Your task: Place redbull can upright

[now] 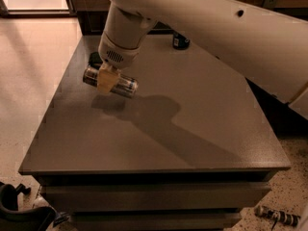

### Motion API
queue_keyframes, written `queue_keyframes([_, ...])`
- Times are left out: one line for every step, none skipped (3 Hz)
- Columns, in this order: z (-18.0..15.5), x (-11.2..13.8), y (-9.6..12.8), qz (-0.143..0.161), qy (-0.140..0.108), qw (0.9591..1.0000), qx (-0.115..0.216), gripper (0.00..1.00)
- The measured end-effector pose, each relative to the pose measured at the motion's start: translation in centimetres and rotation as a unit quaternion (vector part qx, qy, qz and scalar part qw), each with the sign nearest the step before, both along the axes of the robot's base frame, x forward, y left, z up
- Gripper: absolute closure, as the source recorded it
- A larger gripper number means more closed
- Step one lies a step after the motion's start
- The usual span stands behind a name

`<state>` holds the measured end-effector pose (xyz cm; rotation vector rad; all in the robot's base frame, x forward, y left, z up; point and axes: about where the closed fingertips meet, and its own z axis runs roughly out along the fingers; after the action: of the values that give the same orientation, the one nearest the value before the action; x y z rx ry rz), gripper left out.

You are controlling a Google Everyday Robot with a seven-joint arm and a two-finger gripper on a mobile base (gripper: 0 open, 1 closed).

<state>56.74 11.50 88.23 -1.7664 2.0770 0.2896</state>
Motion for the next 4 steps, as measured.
queue_keyframes([1.1,0.5,-0.7,0.019,-0.032,0.9949,0.094,1.00])
queue_keyframes([2.8,0.8,-1.6,0.044,-0.073,0.9741,0.209,1.00])
queue_keyframes([3.7,0.2,-2.0,0.063,-0.088,0.9552,0.275,1.00])
queue_keyframes([4.3,-0.7,-2.1,0.075,-0.084,0.9353,0.335,1.00])
